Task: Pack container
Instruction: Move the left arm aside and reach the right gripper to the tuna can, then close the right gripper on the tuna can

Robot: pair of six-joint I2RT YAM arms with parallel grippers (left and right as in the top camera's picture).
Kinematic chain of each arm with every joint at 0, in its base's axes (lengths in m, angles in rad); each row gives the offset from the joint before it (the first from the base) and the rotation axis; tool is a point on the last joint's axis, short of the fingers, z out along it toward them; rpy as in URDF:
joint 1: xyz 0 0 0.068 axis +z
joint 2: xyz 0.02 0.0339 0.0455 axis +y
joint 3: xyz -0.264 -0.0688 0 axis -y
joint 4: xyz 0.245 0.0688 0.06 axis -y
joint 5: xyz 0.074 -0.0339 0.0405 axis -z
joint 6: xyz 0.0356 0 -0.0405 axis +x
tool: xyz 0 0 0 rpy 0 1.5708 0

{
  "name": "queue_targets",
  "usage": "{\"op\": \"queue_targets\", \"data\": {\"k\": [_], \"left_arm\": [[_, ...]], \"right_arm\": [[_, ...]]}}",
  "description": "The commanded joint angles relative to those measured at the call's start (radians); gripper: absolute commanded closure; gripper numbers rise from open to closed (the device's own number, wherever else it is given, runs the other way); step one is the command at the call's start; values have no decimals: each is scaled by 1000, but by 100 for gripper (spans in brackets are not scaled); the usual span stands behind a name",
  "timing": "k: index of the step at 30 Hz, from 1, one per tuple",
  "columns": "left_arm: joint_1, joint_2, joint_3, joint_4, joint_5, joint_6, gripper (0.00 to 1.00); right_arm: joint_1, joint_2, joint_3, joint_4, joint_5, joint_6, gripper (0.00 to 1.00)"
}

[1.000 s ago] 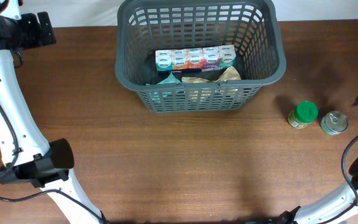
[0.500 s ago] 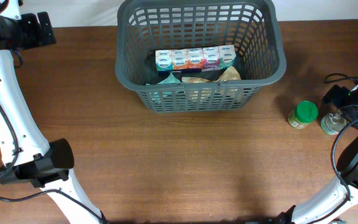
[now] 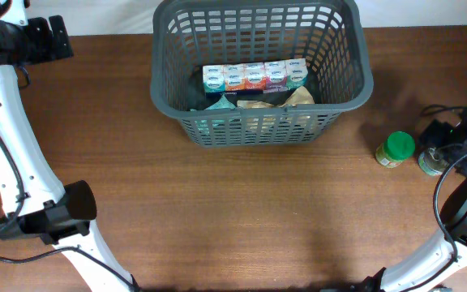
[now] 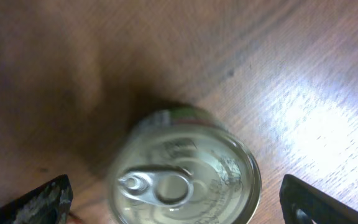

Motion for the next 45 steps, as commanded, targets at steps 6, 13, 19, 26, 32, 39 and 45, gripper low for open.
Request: {"op": "queue_targets", "data": {"k": [6,13,19,26,32,39,45], "left_arm": [[1,-2,-2,-1,-3,-13,1],[1,-2,-2,-1,-3,-13,1],[1,-2,-2,-1,-3,-13,1],[1,-2,-2,-1,-3,-13,1],[1,-2,-2,-1,-3,-13,1],[1,-2,-2,-1,-3,-13,1],[1,-2,-2,-1,-3,-13,1]], "right_arm": [[-1,-7,-84,82,29,-8,1],[-2,2,-84,103,-13,-8,1],[-2,70,-84,89,-46,0,1],[-34,72,-83,88,-55,19,1],[-119,72,-83,69,-138,18,0],[-98,72,-82,71,-137,18,0],[-71,72,-82,70,-137,18,5]]}}
